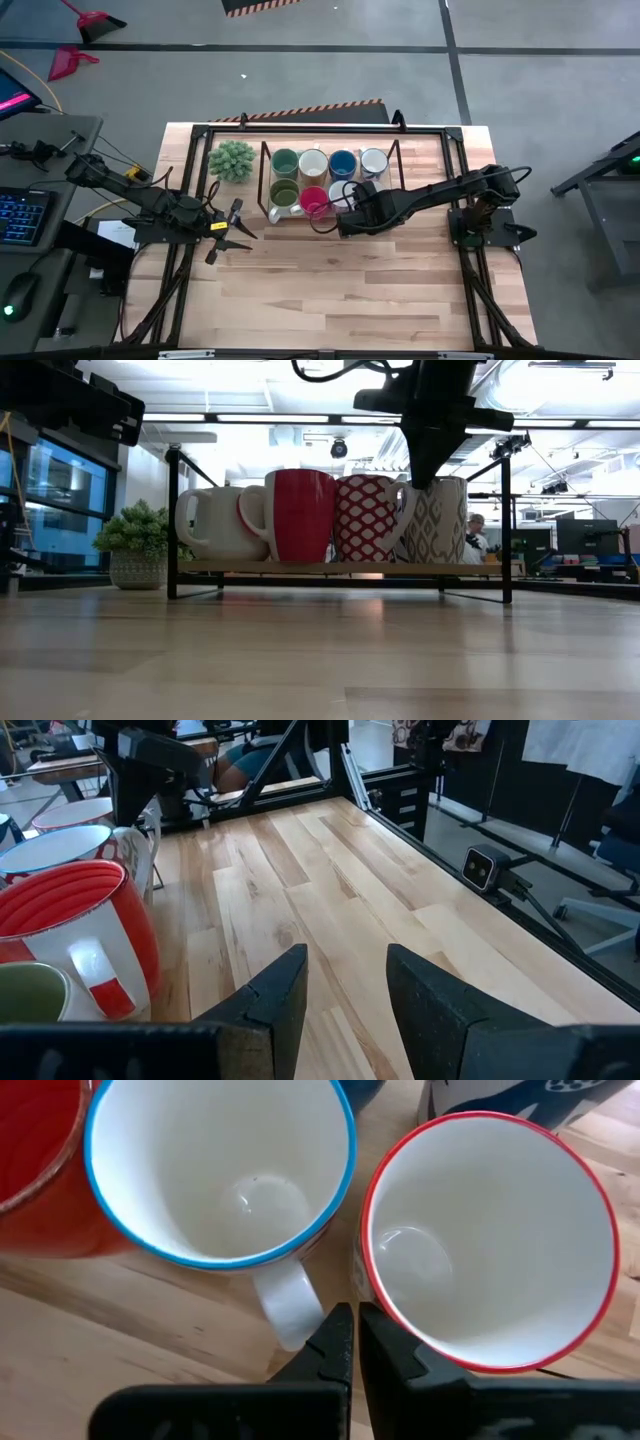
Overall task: Place coffee mugs
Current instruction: Adjust the mugs on the shelf
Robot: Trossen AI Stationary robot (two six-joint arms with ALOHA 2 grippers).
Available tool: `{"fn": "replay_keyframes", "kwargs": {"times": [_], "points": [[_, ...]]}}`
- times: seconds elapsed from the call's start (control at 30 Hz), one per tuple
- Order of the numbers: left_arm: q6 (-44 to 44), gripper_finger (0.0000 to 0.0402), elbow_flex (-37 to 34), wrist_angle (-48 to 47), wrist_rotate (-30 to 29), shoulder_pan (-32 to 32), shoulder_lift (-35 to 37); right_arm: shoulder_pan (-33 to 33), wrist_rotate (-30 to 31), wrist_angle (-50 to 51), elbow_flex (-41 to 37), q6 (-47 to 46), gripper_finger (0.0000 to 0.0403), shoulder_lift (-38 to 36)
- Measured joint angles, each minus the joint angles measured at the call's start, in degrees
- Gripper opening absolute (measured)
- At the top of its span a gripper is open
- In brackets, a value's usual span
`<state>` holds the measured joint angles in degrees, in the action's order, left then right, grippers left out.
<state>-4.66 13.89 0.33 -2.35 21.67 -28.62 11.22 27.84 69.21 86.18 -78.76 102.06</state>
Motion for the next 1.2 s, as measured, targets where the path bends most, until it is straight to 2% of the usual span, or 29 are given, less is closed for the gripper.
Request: {"fn": "replay_keyframes", "kwargs": {"times": [0.87,1.2], "points": [[0.1,0.0129,0.0,0.0,0.0,0.0,0.0,0.0,-1.4,-5.7,0.0,4.3,0.0000,0.0],[0.1,0.0129,0.0,0.0,0.0,0.0,0.0,0.0,-3.7,-8.3,0.0,6.0,0.0000,0.0]]}}
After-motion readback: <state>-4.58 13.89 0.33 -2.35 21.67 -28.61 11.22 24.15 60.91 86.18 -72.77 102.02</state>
